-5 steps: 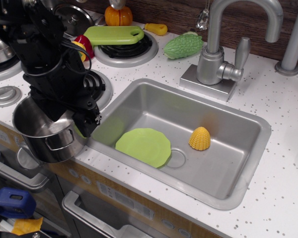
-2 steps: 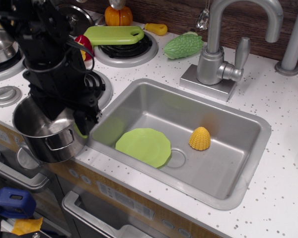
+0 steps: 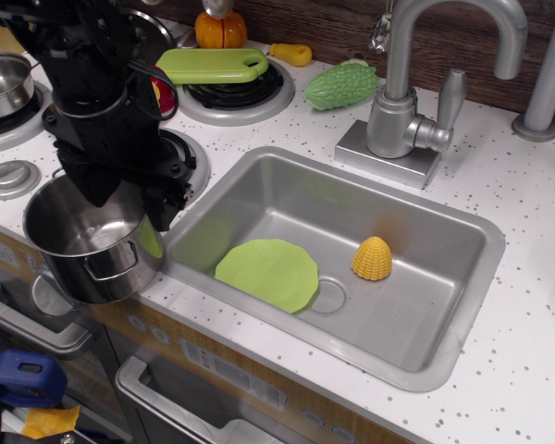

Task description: Put pot in sink

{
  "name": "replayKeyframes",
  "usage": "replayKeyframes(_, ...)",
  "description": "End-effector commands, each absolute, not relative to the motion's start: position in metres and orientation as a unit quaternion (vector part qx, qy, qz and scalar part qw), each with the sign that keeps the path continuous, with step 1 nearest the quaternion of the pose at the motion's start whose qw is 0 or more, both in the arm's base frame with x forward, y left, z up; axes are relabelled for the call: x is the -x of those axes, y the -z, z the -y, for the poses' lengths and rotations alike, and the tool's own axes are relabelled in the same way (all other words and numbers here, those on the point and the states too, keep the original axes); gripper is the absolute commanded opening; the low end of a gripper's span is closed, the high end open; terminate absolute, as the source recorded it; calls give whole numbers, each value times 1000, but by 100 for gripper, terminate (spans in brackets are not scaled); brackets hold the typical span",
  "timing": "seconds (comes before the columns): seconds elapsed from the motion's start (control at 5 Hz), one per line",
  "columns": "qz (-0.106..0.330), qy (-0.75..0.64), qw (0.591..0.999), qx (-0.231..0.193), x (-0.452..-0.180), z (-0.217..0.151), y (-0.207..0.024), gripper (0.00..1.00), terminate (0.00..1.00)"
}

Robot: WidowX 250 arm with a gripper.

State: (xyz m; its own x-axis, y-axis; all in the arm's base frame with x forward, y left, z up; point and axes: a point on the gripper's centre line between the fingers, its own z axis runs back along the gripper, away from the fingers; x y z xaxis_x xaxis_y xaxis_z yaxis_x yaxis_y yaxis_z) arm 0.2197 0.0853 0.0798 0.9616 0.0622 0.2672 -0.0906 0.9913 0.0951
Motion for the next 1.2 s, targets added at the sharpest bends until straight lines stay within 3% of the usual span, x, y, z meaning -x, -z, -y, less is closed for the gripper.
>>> replayKeyframes(0.0,161,-59,984,-55,-230,-93,-72,100,0)
replayKeyframes(0.4,170,-49,983,-46,-225,-107,-42,100,0)
replayKeyframes(0.6,173,-46,983,-33,-225,-110,-32,0,0)
replayKeyframes(1.0,181,-22,983,-18,-231,-108,-33,0,0)
